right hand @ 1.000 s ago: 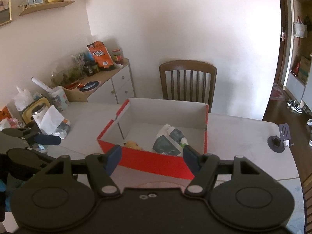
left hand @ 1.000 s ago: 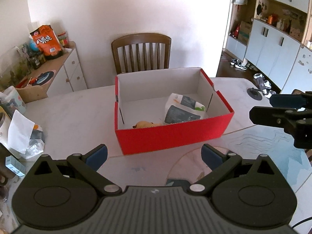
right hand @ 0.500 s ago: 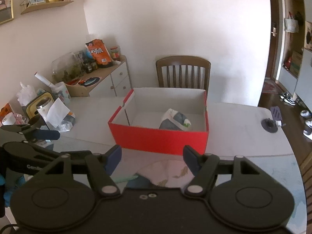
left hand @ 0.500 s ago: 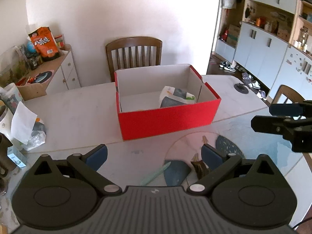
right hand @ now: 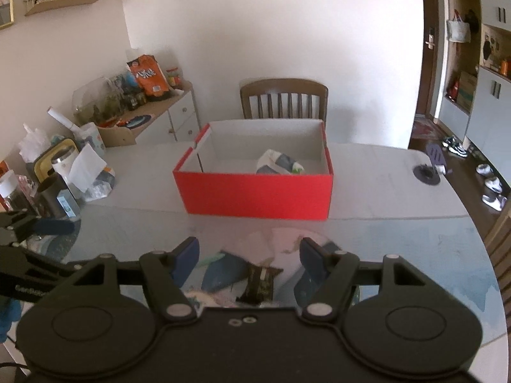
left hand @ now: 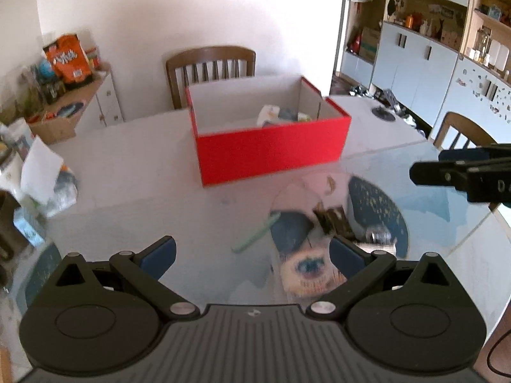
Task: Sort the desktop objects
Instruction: 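Withdraw both tools from the box back toward the table items, then grasp white printed sachet with left gripper while right gripper grasps silver foil bag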
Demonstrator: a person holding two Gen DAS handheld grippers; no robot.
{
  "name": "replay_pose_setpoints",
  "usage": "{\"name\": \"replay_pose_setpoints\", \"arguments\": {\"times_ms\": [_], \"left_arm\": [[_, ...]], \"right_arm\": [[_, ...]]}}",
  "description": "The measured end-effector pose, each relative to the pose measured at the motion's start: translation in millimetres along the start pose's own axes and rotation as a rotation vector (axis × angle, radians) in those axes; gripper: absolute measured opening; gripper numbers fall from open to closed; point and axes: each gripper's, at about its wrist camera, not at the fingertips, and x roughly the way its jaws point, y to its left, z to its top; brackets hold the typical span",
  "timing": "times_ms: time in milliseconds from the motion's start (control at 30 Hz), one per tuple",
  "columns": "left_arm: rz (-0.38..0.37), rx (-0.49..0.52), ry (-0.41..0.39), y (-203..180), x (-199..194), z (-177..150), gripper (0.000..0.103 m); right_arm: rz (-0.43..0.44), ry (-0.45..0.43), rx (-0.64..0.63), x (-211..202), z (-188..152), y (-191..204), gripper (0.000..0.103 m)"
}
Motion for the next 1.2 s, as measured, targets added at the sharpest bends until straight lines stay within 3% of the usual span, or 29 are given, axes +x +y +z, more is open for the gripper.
{"name": "replay_pose_setpoints", "arguments": {"times_ms": [333, 900, 1200], "left_arm": [[0.0, -0.031, 0.075, 2.9, 7.1, -47.2, 0.103], [0.009, -0.133, 0.186, -5.1, 23.1, -94.3, 0.102], [0.034, -0.235, 0.239, -1.9, 36.7, -109.0, 0.102]], "right_arm": [[-0.038, 0.047, 0.025, 8.8, -35.7, 5.9, 0.07], [-0.071, 0.146, 0.035, 33.9, -79.2, 8.2, 0.07], [-0.075, 0.201, 0.045, 49.9, -96.8, 4.9, 0.07]]}}
